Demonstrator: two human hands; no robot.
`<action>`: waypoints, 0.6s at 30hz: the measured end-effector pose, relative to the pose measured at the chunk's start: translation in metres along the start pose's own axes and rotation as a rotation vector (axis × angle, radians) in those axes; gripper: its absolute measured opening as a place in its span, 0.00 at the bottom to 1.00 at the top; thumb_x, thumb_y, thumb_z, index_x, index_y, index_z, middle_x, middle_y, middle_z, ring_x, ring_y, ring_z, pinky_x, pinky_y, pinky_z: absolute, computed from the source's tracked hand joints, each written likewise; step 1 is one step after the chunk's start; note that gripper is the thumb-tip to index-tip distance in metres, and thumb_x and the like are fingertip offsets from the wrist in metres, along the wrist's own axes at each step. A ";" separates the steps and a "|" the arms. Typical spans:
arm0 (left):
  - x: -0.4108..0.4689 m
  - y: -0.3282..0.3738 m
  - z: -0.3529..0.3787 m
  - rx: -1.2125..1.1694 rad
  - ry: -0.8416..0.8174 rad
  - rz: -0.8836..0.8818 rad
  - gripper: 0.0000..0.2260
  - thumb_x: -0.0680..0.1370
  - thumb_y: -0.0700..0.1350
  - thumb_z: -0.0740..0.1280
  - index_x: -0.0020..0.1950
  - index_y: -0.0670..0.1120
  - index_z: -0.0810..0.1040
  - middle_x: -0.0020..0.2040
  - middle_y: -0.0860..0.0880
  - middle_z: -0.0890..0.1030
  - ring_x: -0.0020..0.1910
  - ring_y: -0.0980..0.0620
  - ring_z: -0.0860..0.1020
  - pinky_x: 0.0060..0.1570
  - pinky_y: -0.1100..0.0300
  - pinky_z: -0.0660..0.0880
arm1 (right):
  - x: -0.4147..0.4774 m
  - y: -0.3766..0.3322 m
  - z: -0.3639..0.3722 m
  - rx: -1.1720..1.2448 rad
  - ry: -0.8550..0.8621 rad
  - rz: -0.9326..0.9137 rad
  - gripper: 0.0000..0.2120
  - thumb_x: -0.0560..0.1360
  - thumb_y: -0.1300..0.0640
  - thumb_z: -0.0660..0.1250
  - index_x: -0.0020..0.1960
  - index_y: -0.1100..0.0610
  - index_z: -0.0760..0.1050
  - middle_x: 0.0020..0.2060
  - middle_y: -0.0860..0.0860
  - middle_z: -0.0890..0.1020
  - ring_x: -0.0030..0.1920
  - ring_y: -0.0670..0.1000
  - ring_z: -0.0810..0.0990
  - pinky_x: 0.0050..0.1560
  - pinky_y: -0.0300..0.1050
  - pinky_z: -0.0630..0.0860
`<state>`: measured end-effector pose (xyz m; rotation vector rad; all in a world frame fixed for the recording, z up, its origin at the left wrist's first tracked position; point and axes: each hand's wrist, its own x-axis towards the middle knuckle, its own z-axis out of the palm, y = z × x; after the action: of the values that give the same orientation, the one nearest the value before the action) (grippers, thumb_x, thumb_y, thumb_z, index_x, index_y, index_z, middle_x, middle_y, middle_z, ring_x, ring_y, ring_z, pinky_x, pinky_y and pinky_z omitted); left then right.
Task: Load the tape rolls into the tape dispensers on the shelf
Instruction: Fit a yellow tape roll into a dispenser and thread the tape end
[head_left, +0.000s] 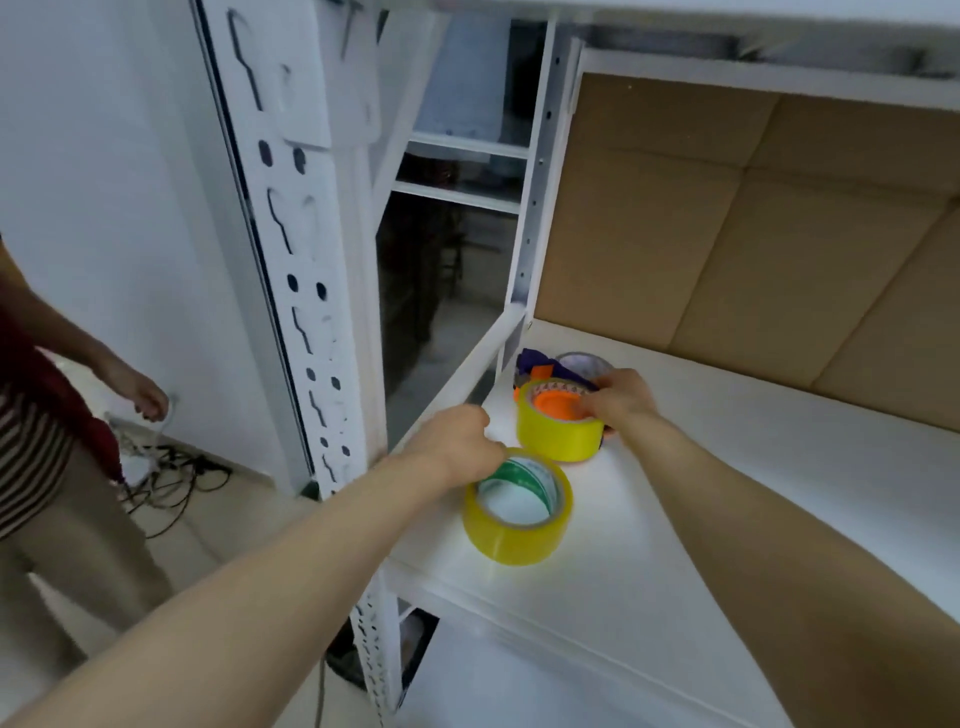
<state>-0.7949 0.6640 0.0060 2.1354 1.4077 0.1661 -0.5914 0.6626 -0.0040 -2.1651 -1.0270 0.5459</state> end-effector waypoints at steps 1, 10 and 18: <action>0.002 0.000 0.001 0.005 -0.004 -0.009 0.23 0.75 0.49 0.64 0.68 0.44 0.70 0.67 0.44 0.74 0.65 0.46 0.73 0.64 0.53 0.71 | 0.001 -0.003 0.003 -0.023 0.007 -0.029 0.17 0.69 0.59 0.71 0.58 0.58 0.77 0.56 0.58 0.81 0.56 0.60 0.80 0.56 0.49 0.76; 0.012 0.011 0.004 0.028 -0.012 -0.017 0.20 0.74 0.48 0.65 0.64 0.44 0.74 0.63 0.45 0.77 0.62 0.46 0.75 0.60 0.53 0.74 | 0.008 -0.018 0.019 -0.151 -0.083 -0.007 0.16 0.71 0.58 0.67 0.58 0.59 0.74 0.50 0.59 0.82 0.35 0.55 0.81 0.28 0.41 0.75; 0.019 0.025 -0.001 0.030 0.108 -0.045 0.06 0.71 0.46 0.63 0.40 0.45 0.77 0.51 0.41 0.82 0.51 0.42 0.80 0.40 0.57 0.71 | 0.011 -0.012 0.013 -0.092 -0.090 -0.027 0.28 0.71 0.37 0.62 0.62 0.55 0.73 0.58 0.56 0.81 0.55 0.58 0.81 0.50 0.47 0.78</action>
<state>-0.7663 0.6737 0.0160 2.1449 1.5276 0.2478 -0.5991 0.6815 -0.0054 -2.2205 -1.1482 0.5983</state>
